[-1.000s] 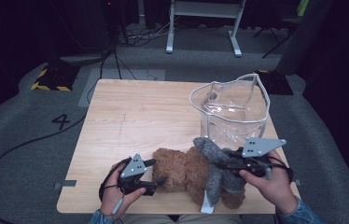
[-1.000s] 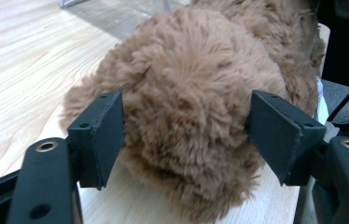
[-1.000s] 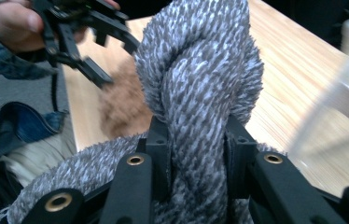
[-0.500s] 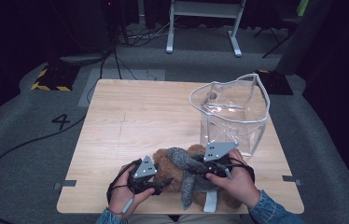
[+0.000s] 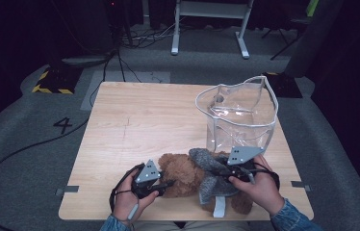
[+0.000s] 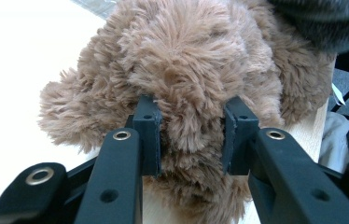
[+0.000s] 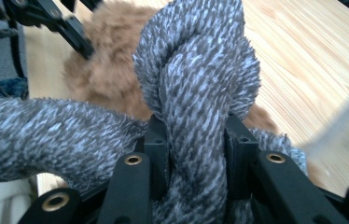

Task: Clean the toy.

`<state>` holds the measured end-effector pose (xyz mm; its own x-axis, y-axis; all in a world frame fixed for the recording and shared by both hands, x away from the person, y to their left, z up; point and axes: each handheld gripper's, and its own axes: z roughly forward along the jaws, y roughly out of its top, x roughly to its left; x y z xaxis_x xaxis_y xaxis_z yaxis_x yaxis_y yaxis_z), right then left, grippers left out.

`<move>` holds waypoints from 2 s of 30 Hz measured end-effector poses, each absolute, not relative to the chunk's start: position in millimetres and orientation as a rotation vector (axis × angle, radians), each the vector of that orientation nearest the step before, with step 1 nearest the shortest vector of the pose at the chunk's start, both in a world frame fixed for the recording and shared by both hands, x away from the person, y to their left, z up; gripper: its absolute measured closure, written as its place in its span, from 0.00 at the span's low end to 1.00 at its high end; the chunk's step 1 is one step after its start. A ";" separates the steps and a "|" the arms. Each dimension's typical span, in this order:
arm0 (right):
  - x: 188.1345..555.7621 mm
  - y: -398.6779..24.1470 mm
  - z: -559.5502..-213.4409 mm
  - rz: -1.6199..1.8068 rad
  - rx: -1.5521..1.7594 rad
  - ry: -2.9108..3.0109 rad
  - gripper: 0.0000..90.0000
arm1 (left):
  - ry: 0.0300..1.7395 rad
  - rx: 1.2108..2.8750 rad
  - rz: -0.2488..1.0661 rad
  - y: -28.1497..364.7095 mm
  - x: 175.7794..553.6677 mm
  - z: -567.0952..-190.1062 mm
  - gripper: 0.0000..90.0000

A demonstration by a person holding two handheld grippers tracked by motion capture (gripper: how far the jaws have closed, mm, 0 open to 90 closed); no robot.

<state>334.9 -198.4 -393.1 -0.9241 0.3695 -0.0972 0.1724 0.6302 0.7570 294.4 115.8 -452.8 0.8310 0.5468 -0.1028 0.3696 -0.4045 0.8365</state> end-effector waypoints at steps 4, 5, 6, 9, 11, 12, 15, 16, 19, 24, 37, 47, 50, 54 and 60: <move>334.7 -219.0 -392.7 1.163 0.494 2.592 0.77 | 0.672 2.031 0.230 116.2 295.0 -453.2 0.72; 334.6 -223.5 -393.3 1.170 0.515 2.588 0.77 | 0.671 2.026 0.229 116.0 295.0 -453.4 0.72; 335.1 -228.3 -394.1 1.169 0.522 2.586 0.77 | 0.668 2.027 0.232 116.2 295.3 -453.4 0.72; 334.5 -239.0 -396.6 1.178 0.562 2.580 0.77 | 0.668 2.022 0.229 116.6 295.6 -453.7 0.71; 334.2 -245.3 -397.8 1.174 0.580 2.575 0.77 | 0.668 2.018 0.227 117.2 296.0 -454.2 0.71; 334.1 -247.9 -398.6 1.178 0.594 2.570 0.77 | 0.674 2.014 0.226 117.3 295.9 -454.7 0.71; 334.7 -256.9 -400.3 1.171 0.626 2.565 0.77 | 0.677 2.003 0.226 118.0 296.7 -455.2 0.70; 335.1 -260.6 -401.2 1.167 0.637 2.562 0.77 | 0.678 2.002 0.225 118.3 296.8 -455.4 0.70; 335.7 -268.4 -403.6 1.156 0.673 2.555 0.77 | 0.684 1.997 0.222 118.7 296.8 -455.7 0.69; 337.8 -284.5 -410.2 1.090 0.730 2.544 0.78 | 0.696 1.984 0.212 120.5 298.2 -457.0 0.68; 345.6 -338.6 -439.7 0.965 0.971 2.483 0.77 | 0.726 1.976 0.213 125.5 299.1 -458.2 0.61; 346.4 -362.5 -452.6 0.958 1.100 2.419 0.50 | 0.712 1.955 0.191 127.4 298.1 -454.4 0.41; 342.3 -361.9 -444.9 0.983 1.102 2.370 0.40 | 0.687 1.991 0.206 128.4 294.5 -449.5 0.35; 334.5 -357.5 -430.0 1.028 1.036 2.350 0.37 | 0.669 2.020 0.243 130.0 288.4 -444.4 0.32; 314.0 -329.3 -408.2 1.141 0.891 2.392 0.37 | 0.633 2.045 0.229 130.1 278.3 -440.5 0.29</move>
